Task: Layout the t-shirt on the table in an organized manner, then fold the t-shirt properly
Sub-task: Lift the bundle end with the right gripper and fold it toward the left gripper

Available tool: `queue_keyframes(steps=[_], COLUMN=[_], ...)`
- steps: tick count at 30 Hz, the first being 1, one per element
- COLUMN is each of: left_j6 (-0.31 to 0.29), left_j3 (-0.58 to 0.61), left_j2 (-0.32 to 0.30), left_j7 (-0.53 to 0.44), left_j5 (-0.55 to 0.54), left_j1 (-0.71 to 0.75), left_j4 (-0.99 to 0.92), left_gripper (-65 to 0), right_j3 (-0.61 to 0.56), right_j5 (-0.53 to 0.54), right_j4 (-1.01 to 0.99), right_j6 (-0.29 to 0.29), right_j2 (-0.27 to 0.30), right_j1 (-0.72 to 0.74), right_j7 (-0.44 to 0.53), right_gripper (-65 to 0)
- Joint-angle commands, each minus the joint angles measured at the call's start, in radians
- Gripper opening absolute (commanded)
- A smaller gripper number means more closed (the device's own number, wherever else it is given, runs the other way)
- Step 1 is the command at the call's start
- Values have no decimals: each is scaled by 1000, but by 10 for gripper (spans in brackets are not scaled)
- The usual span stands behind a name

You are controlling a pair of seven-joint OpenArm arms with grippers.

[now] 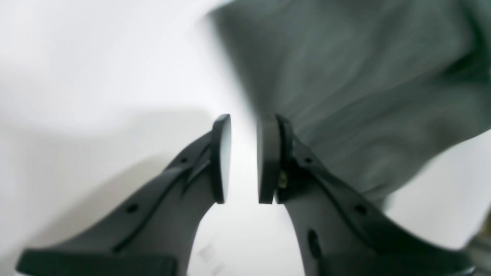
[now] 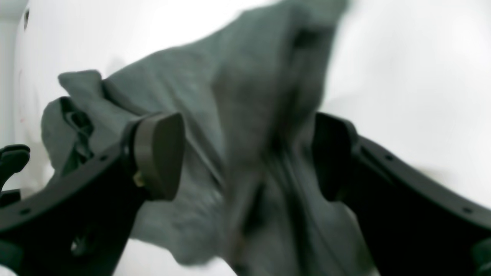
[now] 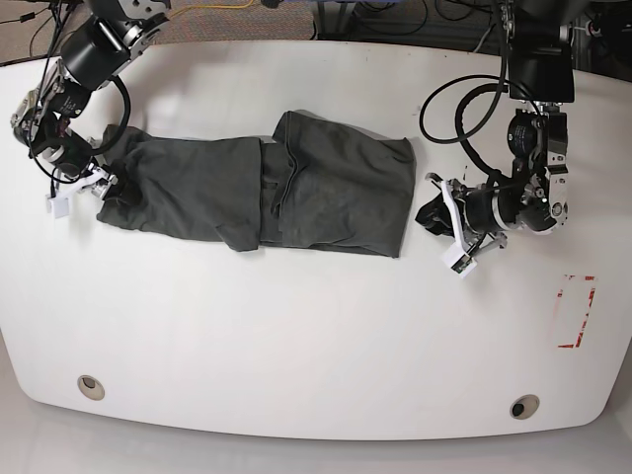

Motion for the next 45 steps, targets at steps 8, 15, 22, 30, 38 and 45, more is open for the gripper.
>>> queue_keyframes(steps=[8, 15, 22, 30, 38, 45], left_j6=[-1, -1, -1, -1, -1, -1], left_j3=[-6, -7, -7, -7, -2, -1], left_j2=[-12, 27, 62, 105, 110, 108], left_j7=[-11, -14, -17, -26, -90, -95], left_j5=[-111, -109, -112, -109, -77, -33], left_j1=[-21, -20, -15, -20, -10, 0], left_j4=[16, 11, -49, -78, -79, -138], left_gripper=[-549, -549, -549, -549, -549, -549], right_j3=[-4, -4, -7, -90, -96, -96], right_j5=[-22, -22, -22, -22, -22, -22], right_j4=[20, 20, 22, 26, 79, 80], right_j6=[-2, -2, -2, -2, -2, -2], right_j2=[-4, -4, -3, 5, 5, 5], right_j1=[1, -12, -18, -19, -36, -38], right_j7=[2, 10, 34, 39, 39, 39], right_gripper=[-162, -258, -561, -585, -620, -640])
